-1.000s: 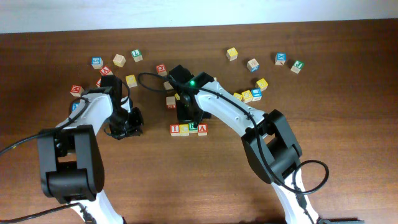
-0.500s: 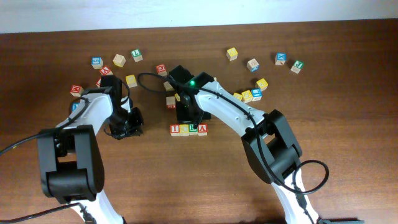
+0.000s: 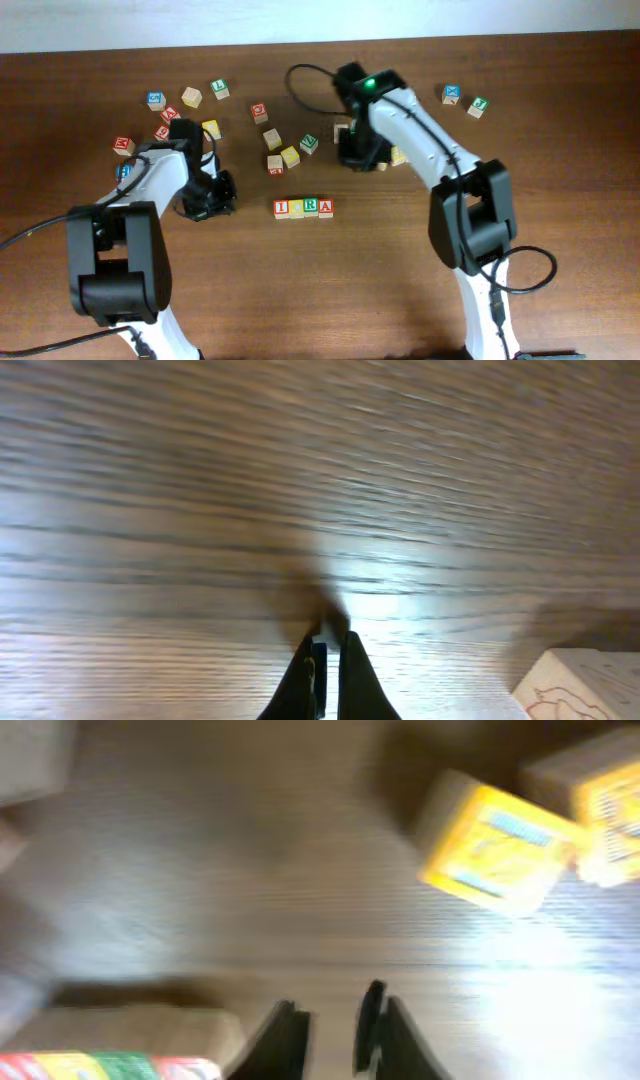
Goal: Spell out ICRA
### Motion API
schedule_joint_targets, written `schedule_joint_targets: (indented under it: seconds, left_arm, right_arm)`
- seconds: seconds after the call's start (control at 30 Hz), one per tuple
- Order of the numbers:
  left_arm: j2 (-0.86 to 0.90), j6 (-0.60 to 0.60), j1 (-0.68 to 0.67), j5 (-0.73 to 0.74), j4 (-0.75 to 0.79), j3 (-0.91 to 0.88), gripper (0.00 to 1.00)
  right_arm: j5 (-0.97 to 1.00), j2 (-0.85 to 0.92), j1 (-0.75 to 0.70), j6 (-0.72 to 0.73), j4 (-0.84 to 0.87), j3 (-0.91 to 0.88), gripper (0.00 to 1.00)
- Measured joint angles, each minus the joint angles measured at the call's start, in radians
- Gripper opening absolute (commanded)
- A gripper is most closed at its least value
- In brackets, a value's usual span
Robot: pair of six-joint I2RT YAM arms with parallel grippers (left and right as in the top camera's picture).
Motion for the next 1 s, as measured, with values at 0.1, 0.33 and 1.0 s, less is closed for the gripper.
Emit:
schedule_joint_targets:
  seconds: [0.1, 0.33, 1.0]
  left_arm:
    - [0.0, 0.0, -0.067, 0.0, 0.014, 0.0, 0.0]
    - [0.0, -0.008, -0.143, 0.0, 0.028, 0.0, 0.0]
    - [0.003, -0.011, -0.206, 0.037, 0.05, 0.0, 0.0]
  right_arm:
    - [-0.006, 0.0, -0.023, -0.032, -0.064, -0.044, 0.09]
    - [-0.121, 0.003, 0.055, -0.013, 0.1, -0.223, 0.08]
    - [-0.209, 0.002, 0.09, 0.004, 0.142, -0.227, 0.04]
